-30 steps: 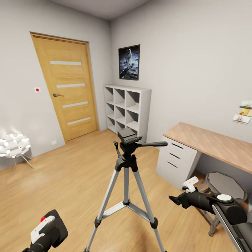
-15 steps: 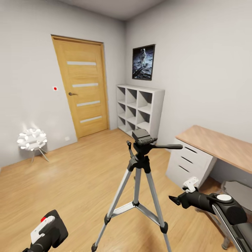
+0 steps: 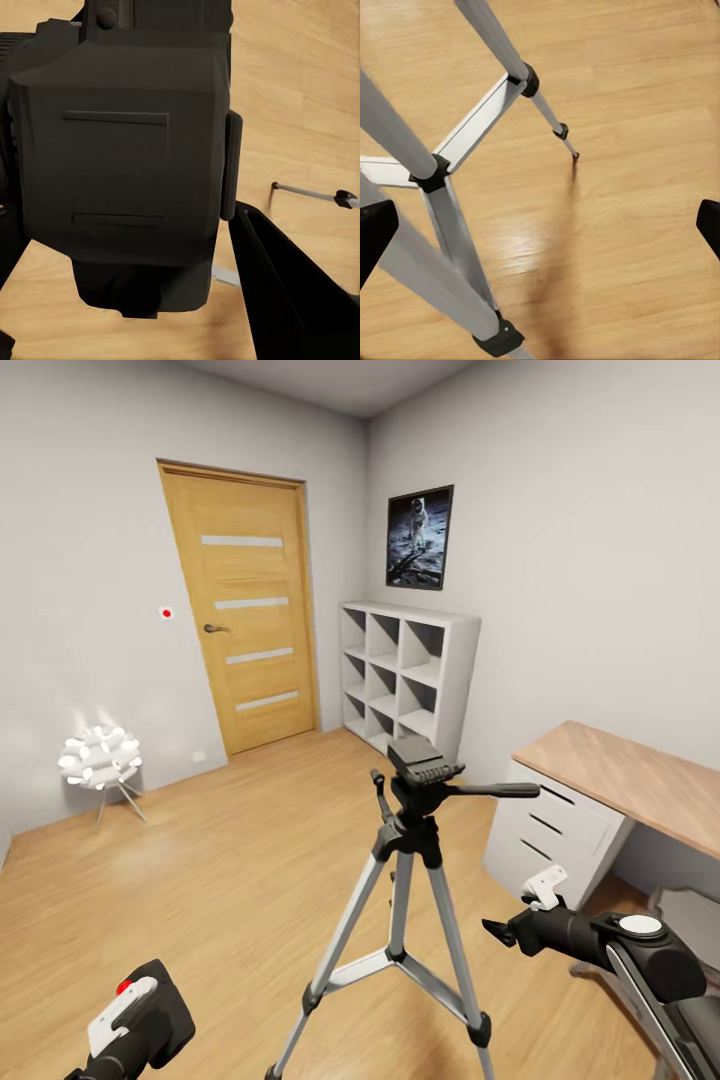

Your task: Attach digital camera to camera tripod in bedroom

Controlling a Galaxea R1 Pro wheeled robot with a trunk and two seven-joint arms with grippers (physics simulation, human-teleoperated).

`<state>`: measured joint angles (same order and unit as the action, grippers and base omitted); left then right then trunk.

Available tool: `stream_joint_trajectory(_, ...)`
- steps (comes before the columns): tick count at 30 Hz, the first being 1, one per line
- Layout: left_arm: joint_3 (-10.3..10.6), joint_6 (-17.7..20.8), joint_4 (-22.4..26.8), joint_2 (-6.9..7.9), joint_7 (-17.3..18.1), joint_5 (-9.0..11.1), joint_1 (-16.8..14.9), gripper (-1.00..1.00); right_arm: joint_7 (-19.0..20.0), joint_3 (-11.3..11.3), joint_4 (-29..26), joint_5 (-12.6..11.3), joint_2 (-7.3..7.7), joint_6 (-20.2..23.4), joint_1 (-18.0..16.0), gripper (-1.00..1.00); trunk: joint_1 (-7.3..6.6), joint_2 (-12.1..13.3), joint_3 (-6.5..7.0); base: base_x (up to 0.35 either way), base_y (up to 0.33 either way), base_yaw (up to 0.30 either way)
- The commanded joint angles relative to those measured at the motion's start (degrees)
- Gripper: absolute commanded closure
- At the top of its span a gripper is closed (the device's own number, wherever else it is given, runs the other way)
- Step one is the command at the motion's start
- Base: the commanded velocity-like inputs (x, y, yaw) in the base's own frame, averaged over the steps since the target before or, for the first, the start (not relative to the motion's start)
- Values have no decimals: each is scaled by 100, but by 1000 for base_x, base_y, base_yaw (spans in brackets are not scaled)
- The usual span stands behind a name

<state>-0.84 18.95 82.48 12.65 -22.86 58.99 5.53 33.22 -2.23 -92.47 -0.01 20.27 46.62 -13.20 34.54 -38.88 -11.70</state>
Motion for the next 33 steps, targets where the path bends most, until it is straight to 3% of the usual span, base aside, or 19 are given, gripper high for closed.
stream_joint_trajectory(1,-5,25,14,1,-26,34,1,100,11,-5,-5,1,3,31,-7,-100,3,-8,-8,66,0,5)
stream_joint_trajectory(16,-4,38,18,1,-23,40,1,100,27,-2,0,9,13,-2,127,-100,3,-8,-8,13,0,1)
stream_joint_trajectory(20,-3,43,25,1,-13,47,1,100,199,1,0,12,34,-27,193,-100,3,-8,-8,1,0,0)
stream_joint_trajectory(26,-3,47,27,1,-5,47,1,100,820,3,14,8,352,-452,230,-100,3,-8,-8,0,0,0)
stream_joint_trajectory(33,-9,47,25,2,-10,44,1,100,1041,3,65,0,492,-825,237,-100,3,-8,-8,0,0,0)
